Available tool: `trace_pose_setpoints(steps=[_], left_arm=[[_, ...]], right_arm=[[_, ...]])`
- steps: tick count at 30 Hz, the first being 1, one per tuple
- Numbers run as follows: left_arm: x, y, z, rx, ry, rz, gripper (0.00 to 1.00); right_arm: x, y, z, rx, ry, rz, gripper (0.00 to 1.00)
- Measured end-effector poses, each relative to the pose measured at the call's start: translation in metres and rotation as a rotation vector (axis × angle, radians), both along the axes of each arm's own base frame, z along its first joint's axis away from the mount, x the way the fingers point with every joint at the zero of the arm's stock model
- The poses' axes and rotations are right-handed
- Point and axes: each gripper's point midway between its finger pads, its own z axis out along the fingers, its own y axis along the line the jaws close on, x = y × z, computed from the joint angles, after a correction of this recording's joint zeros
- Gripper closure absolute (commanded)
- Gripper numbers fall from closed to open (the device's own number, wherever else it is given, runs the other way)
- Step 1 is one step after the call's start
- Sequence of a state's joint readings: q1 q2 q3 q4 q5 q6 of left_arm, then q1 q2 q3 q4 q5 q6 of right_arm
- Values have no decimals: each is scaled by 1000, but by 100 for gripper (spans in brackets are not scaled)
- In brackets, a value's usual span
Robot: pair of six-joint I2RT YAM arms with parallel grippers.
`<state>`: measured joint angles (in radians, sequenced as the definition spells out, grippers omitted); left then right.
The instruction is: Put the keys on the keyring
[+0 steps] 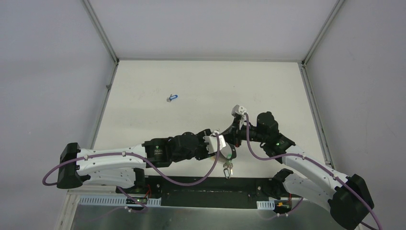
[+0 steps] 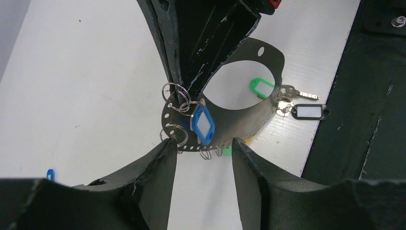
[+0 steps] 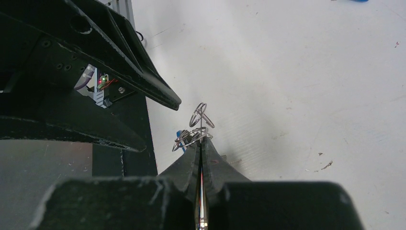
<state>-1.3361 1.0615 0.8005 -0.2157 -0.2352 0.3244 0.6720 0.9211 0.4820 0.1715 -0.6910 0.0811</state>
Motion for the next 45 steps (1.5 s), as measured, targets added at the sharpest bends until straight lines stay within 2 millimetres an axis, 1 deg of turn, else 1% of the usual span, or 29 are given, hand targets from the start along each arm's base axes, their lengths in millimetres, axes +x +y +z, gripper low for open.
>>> trace_pose_setpoints(steps=[7, 10, 14, 21, 26, 29, 36, 39, 45], left_arm=[[2, 1, 7, -25, -10, 10, 54], [3, -4, 16, -59, -30, 5, 55], [6, -11, 27, -106, -114, -27, 56], [10, -14, 27, -120, -230, -60, 56], [15, -18, 35, -147, -265, -45, 56], [17, -21, 32, -141, -271, -41, 56], [18, -24, 13, -80, -255, -47, 60], [18, -22, 12, -64, -256, -32, 64], [19, -20, 13, -51, -263, -5, 75]], right_arm=[[0, 0, 2, 5, -5, 0, 100], [0, 0, 3, 8, -6, 0, 100], [0, 0, 3, 8, -4, 0, 100], [-1, 0, 3, 9, -1, 0, 100], [-1, 0, 3, 9, -1, 2, 100], [-1, 0, 3, 9, -1, 3, 100], [-1, 0, 3, 9, 0, 3, 100], [-1, 0, 3, 9, 0, 3, 100], [-1, 0, 3, 8, 1, 3, 100]])
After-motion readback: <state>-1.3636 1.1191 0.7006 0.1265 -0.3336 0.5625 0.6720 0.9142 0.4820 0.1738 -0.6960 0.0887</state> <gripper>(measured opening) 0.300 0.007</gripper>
